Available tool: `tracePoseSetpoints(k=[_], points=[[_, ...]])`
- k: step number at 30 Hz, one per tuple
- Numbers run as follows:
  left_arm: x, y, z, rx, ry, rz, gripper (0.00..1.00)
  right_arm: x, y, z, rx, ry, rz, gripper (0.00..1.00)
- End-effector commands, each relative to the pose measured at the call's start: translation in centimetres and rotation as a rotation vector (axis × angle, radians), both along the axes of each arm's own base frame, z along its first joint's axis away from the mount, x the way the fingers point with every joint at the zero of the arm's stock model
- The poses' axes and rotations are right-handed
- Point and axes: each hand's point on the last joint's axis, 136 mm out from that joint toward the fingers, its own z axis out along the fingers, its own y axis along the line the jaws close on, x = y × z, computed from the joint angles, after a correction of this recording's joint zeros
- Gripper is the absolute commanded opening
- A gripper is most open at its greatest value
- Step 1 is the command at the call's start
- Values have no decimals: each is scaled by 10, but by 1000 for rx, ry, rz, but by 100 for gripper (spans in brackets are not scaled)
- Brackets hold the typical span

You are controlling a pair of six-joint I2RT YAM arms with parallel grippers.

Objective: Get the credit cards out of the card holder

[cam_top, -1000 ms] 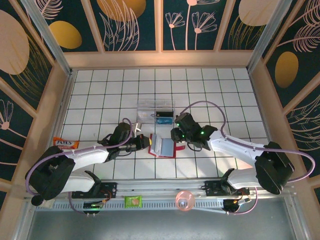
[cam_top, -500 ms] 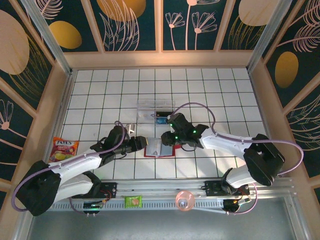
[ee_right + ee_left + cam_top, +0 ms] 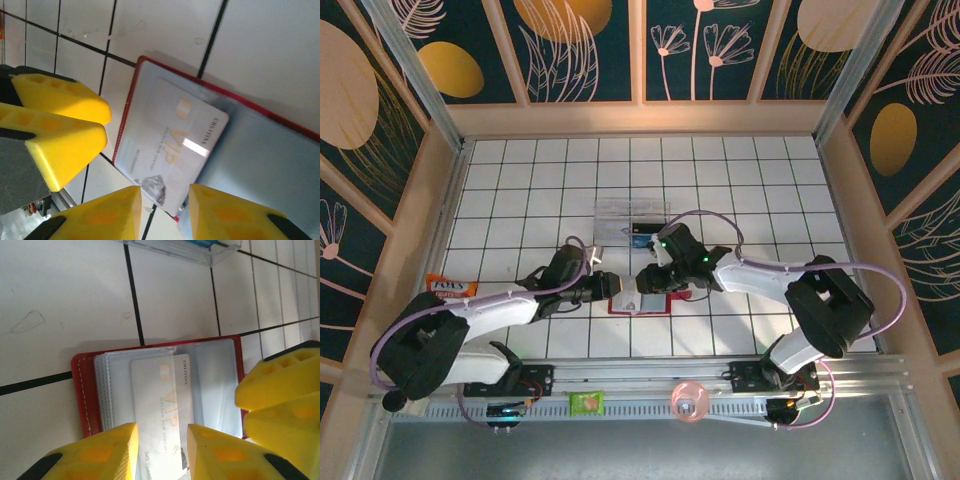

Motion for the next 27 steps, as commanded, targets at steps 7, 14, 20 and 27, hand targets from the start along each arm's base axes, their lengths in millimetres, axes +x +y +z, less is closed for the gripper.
tracePoseSetpoints(k=[7,14,20,27], points=[[-1,-4,-4,21,-14,-43,28,2,-34,-49,-182,73,-73,27],[3,-6,23,-30,-90,-39,28,16,-32,-35,-170,16,-72,27],[11,-11,41,-72,-173,-42,23,19,-10,2,-5,35,-36,31],[8,-22,26,-72,-147,-78,16,15,8,5,100,137,-48,31]])
